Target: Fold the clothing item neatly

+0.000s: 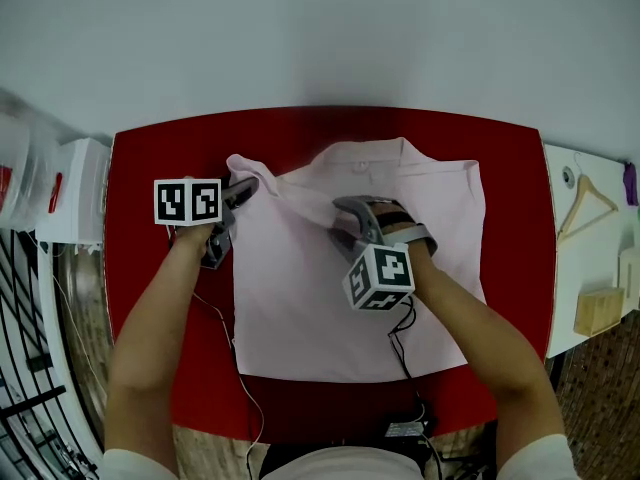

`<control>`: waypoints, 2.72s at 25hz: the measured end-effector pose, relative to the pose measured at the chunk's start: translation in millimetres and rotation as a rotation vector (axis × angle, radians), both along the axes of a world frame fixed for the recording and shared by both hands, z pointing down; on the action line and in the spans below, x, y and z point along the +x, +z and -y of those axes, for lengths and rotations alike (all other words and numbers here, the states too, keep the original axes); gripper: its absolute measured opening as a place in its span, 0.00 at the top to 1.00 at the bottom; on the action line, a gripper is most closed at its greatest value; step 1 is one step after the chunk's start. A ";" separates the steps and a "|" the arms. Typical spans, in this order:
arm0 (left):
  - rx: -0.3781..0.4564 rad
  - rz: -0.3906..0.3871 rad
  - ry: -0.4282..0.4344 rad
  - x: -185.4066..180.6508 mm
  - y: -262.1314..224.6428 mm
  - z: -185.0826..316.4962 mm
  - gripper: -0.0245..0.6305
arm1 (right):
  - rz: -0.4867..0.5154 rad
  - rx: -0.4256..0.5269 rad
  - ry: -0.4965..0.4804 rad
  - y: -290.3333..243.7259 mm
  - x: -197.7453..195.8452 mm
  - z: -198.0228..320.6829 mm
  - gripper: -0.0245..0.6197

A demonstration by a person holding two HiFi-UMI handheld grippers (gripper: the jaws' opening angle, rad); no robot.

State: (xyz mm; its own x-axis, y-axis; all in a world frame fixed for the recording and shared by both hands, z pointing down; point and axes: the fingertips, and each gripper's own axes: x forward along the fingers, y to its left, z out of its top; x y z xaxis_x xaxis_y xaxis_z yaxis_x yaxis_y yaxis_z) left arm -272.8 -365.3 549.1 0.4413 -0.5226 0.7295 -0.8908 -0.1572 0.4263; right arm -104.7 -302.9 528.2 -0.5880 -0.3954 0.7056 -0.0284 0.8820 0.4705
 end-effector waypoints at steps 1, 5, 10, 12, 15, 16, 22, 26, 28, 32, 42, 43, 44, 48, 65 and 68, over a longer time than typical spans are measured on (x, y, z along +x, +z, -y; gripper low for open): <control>0.006 0.002 0.007 1.1 -1.2 -0.7 0.57 | 0.005 0.002 0.002 1.1 -8.9 0.9 0.61; 0.036 0.019 0.063 6.8 -6.4 -6.5 0.57 | 0.061 -0.015 0.125 -5.7 -19.2 30.9 0.70; 0.077 0.090 0.139 7.9 -11.0 -16.4 0.57 | 0.091 -0.015 0.382 -10.8 10.0 94.2 0.71; 0.098 0.126 0.161 6.2 -14.3 -18.8 0.57 | 0.119 -0.040 0.461 -15.0 24.5 108.7 0.71; 0.144 0.198 0.181 -2.6 -22.5 -19.4 0.57 | 0.151 -0.033 0.514 -26.9 54.1 120.7 0.71; 0.165 0.225 0.188 -6.3 -26.2 -19.5 0.57 | 0.144 -0.033 0.506 -28.7 64.9 121.1 0.71; 0.365 0.388 0.378 10.7 -52.6 -19.1 0.57 | -0.010 -0.144 0.358 -6.9 124.0 95.5 0.72; 0.426 0.425 0.544 52.0 -52.9 -12.4 0.57 | -0.093 -0.215 0.369 15.7 150.7 90.0 0.72; 0.392 0.423 0.589 65.0 -41.6 -8.5 0.57 | -0.100 -0.235 0.408 23.7 157.6 94.4 0.71; 0.273 0.464 0.671 79.7 -8.1 -6.3 0.57 | -0.086 -0.337 0.498 36.4 163.7 95.5 0.76; 0.297 0.502 0.640 84.9 -13.8 -3.0 0.88 | -0.038 -0.278 0.476 8.4 160.7 99.6 0.92; 0.313 0.492 0.616 83.3 -19.1 -2.1 0.88 | -0.019 -0.267 0.482 4.3 161.3 101.7 0.92; 0.329 0.488 0.593 80.8 -23.5 -1.0 0.88 | -0.003 -0.257 0.489 0.8 162.1 104.2 0.92; 0.367 0.532 0.529 69.5 -28.2 8.0 0.88 | 0.048 -0.230 0.542 -4.1 165.8 116.4 0.92; 0.261 0.599 0.396 54.3 10.7 36.0 0.88 | 0.017 -0.152 0.709 28.1 172.0 142.4 0.92; 0.257 0.601 0.394 56.2 13.6 35.3 0.88 | 0.079 -0.160 0.684 18.6 172.6 136.6 0.92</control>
State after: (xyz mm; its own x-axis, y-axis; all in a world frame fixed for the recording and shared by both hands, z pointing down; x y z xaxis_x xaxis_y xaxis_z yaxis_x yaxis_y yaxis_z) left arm -216.6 -400.6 562.6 0.1957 -0.5947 0.7797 -0.8157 -0.5401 -0.2072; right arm 67.9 -439.4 546.7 -0.2965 -0.5894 0.7515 -0.6298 0.7122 0.3101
